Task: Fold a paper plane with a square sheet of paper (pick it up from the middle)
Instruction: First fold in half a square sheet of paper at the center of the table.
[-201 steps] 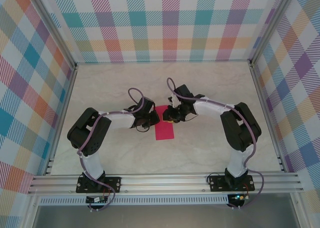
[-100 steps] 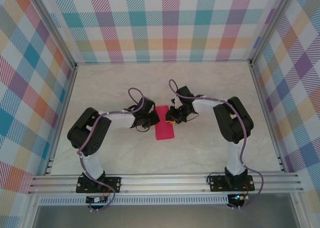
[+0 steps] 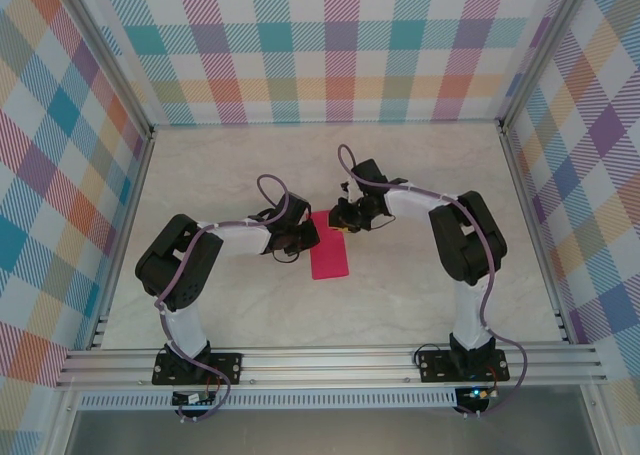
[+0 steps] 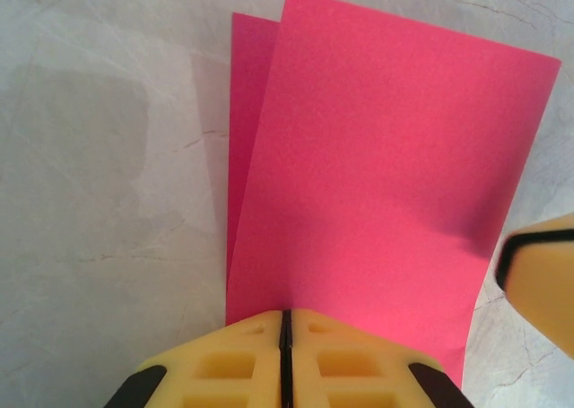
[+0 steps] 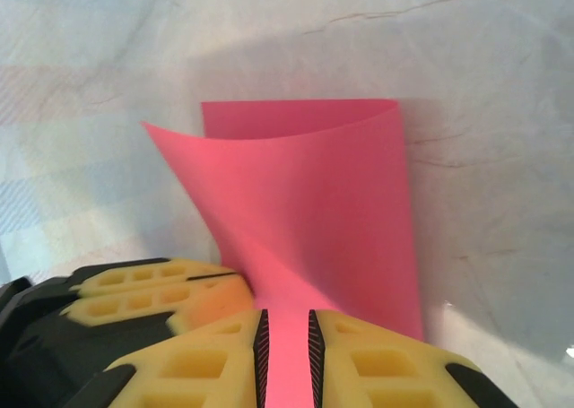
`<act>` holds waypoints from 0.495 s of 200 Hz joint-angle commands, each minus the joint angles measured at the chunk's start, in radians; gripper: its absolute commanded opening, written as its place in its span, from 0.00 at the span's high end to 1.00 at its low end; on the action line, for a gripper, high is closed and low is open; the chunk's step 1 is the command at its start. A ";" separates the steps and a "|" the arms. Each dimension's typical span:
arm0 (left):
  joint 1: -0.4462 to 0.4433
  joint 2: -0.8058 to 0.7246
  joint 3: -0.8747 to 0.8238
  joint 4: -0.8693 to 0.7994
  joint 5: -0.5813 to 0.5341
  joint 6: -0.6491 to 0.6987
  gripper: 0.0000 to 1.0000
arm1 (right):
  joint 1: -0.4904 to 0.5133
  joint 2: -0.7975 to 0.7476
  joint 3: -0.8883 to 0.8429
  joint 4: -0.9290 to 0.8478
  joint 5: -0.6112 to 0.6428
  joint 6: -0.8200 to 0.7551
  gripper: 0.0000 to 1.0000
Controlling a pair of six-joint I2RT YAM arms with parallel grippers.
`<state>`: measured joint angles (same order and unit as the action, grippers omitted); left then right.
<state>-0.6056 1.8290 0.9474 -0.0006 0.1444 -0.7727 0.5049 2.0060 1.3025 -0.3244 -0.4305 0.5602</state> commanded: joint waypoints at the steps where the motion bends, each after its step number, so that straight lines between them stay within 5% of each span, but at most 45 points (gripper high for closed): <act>1: -0.011 0.083 -0.035 -0.155 -0.056 0.012 0.90 | -0.014 0.051 0.010 -0.020 0.039 -0.014 0.79; 99: -0.011 0.083 -0.035 -0.154 -0.052 0.013 0.90 | -0.020 0.106 0.142 -0.010 0.010 -0.007 0.79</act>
<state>-0.6056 1.8290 0.9474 -0.0010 0.1448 -0.7700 0.4938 2.0567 1.3975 -0.3317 -0.4191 0.5606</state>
